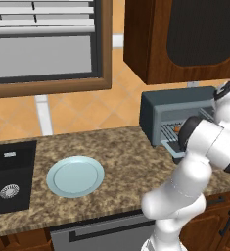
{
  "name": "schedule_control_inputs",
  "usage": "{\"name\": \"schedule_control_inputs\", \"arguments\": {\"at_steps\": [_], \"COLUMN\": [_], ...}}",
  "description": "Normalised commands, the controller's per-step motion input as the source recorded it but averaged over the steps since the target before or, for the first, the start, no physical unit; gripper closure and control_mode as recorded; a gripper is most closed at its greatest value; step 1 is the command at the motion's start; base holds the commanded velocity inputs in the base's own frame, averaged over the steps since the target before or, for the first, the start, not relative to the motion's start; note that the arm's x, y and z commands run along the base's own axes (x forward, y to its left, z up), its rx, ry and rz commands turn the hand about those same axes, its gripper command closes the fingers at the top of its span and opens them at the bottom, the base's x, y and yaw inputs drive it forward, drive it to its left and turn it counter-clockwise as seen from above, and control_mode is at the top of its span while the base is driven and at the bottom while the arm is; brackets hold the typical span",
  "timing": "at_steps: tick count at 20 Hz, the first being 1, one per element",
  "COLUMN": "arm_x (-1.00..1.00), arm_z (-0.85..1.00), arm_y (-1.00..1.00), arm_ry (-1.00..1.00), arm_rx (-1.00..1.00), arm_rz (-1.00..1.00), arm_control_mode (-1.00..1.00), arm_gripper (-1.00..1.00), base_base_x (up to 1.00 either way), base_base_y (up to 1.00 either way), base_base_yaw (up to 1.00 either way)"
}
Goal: Pick up the kebab skewer and baguette bread, and place them inside the toaster oven. Close the toaster oven door and start by setting the timer.
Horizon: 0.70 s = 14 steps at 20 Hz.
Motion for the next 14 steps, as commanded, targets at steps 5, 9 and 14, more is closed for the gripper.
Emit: {"name": "schedule_control_inputs", "arguments": {"at_steps": [5, 9, 14], "arm_x": [-0.65, -0.53, -0.43], "arm_z": [0.0, -0.09, -0.12], "arm_y": [-0.18, 0.29, 0.77], "arm_ry": [-0.05, -0.11, -0.15], "arm_rx": [-0.25, -0.32, -0.29], "arm_rz": [0.25, 0.35, 0.46], "arm_control_mode": [-1.0, -1.0, -1.0], "arm_gripper": [-1.0, -1.0, -1.0], "base_base_x": [0.0, 0.0, 0.0], "base_base_y": [0.0, 0.0, 0.0], "base_base_yaw": [0.0, 0.0, 0.0]}}
